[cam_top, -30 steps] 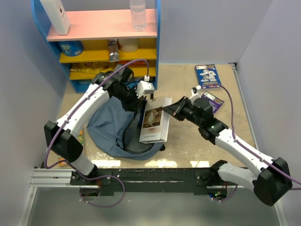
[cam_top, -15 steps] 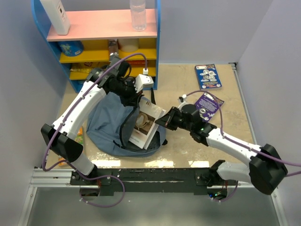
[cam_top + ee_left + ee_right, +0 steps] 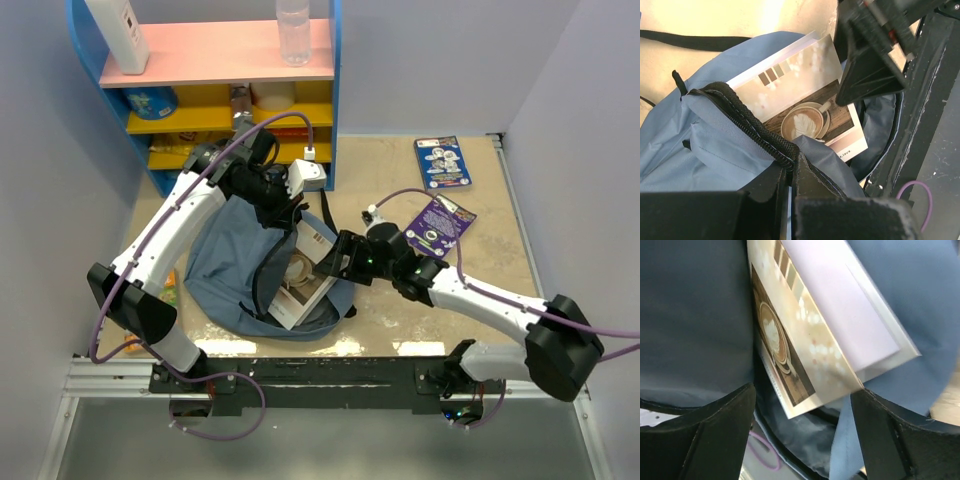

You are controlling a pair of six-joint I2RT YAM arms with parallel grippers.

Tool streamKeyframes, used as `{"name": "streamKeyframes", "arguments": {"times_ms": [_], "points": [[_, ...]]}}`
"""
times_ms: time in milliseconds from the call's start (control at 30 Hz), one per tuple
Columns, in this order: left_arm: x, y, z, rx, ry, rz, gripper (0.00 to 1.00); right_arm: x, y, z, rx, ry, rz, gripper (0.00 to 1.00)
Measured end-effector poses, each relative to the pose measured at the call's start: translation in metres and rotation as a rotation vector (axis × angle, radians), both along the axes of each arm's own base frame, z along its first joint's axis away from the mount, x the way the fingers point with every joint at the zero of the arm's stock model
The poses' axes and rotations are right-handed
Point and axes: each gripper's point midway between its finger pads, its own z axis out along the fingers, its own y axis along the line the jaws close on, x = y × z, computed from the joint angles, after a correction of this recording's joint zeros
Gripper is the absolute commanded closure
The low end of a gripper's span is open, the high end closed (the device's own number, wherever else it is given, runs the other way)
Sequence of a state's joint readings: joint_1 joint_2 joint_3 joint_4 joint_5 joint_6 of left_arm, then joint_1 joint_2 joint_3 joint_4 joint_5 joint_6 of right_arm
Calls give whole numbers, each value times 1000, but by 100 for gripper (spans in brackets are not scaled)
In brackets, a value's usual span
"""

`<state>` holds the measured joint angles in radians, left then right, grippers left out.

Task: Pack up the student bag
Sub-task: Place the book in the student bag.

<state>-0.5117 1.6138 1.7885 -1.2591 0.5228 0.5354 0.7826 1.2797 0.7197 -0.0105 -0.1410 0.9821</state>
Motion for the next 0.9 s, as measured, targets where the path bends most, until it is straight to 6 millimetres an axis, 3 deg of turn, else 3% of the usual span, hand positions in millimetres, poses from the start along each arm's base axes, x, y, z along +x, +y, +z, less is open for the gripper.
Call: {"name": "streamKeyframes", "arguments": {"times_ms": [200, 533, 733, 900], "points": [[-1, 0, 0, -2, 2, -5, 100, 8, -20, 16, -60, -95, -48, 18], [-1, 0, -1, -1, 2, -8, 100, 24, -54, 1, -195, -134, -147, 15], [-2, 0, -1, 1, 5, -8, 100, 35, -54, -6, -139, -179, -181, 16], [-2, 0, -1, 2, 8, -8, 100, 42, -37, -11, -64, -200, -152, 20]]}}
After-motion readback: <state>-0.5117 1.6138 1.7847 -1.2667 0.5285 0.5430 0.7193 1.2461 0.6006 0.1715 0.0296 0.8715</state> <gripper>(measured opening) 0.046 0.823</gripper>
